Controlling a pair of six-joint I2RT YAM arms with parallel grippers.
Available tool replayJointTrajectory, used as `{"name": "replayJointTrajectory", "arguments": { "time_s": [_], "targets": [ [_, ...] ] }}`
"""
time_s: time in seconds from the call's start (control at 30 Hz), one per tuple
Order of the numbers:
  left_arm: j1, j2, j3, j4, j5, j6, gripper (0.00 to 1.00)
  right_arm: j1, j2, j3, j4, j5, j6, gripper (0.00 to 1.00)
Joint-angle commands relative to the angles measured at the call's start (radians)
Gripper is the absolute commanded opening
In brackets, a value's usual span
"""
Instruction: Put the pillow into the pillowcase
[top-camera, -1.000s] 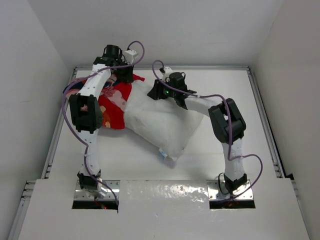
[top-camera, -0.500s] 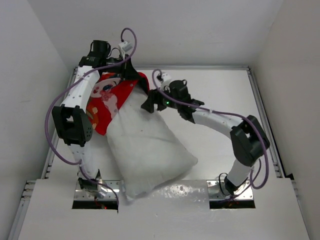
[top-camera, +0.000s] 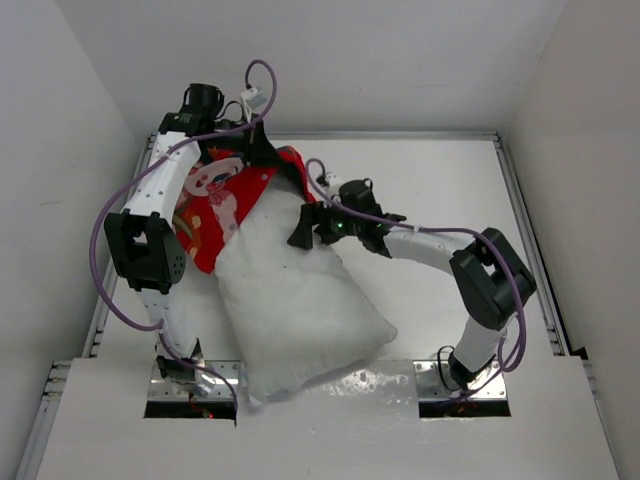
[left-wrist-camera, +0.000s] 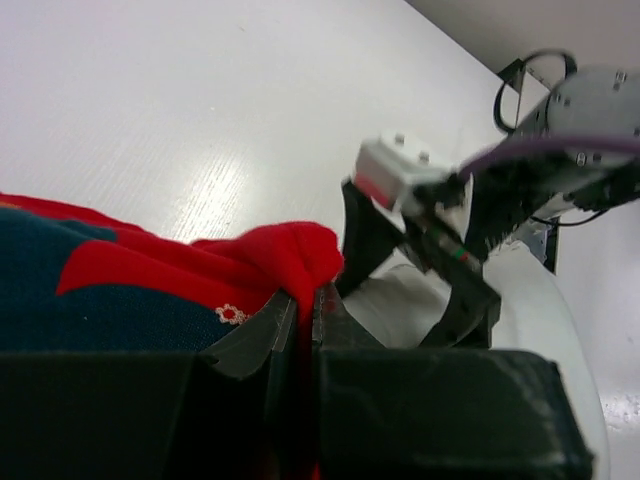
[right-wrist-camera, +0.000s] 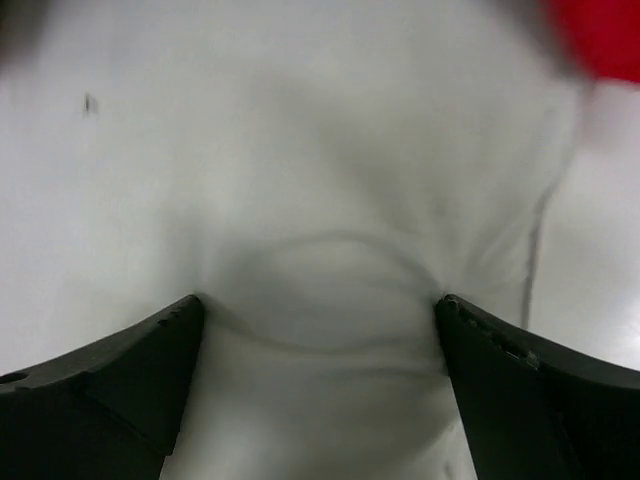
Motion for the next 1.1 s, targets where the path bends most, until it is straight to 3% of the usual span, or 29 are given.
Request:
{"name": "replayJointTrajectory", "arguments": {
  "time_s": [0.0,0.07,0.1,0.13,0.17,0.27,0.43,0.53,0.73,0.83,0.93,0.97,1.0,1.07],
  "targets": [
    [-0.007,-0.023,0.036,0.000,0.058,0.011,0.00,0.059,0.009,-0.060,0.076,-0.111,0.034,0.87],
    [-0.007,-0.020,0.044,-0.001,0.064,0.008,0.00,0.071,0.041,-0.073,0.125,-0.152,0.087,0.55],
    [-0.007,-0.021,0.045,-0.001,0.065,0.006,0.00,0.076,0.050,-0.061,0.177,-0.186,0.115,0.20],
    [-0.009,-0.021,0.048,-0.003,0.070,0.006,0.00,0.081,0.059,-0.047,0.196,-0.191,0.121,0.02],
    [-0.009,-0.023,0.047,-0.006,0.082,0.012,0.00,0.093,0.067,-0.027,0.225,-0.182,0.126,0.00],
    [-0.023,-0.024,0.051,-0.058,0.102,0.075,0.00,0.107,0.056,0.070,0.346,-0.073,0.106,0.00],
    [-0.059,-0.031,0.045,-0.228,0.145,0.285,0.00,0.105,0.030,0.162,0.734,0.436,0.040,0.00],
    [-0.098,-0.028,0.056,-0.265,0.159,0.307,0.00,0.107,0.073,0.220,0.822,0.733,-0.007,0.00],
    [-0.188,-0.017,0.048,-0.374,0.192,0.426,0.00,0.091,0.173,0.309,0.737,1.255,-0.015,0.00],
    [-0.207,-0.012,0.045,-0.443,0.196,0.512,0.00,0.065,0.196,0.329,0.570,1.358,0.075,0.00],
    [-0.219,-0.014,0.016,-0.446,0.147,0.534,0.00,0.035,0.204,0.297,0.462,1.362,0.155,0.00],
    [-0.214,-0.011,0.012,-0.439,0.125,0.537,0.07,0.025,0.204,0.276,0.446,1.302,0.135,0.00],
    [-0.207,0.004,0.018,-0.425,0.102,0.522,0.50,0.004,0.200,0.262,0.436,1.250,0.106,0.12],
    [-0.166,0.020,0.077,-0.417,0.074,0.473,0.82,-0.017,0.159,0.202,0.411,1.129,0.007,0.60]
  ]
}}
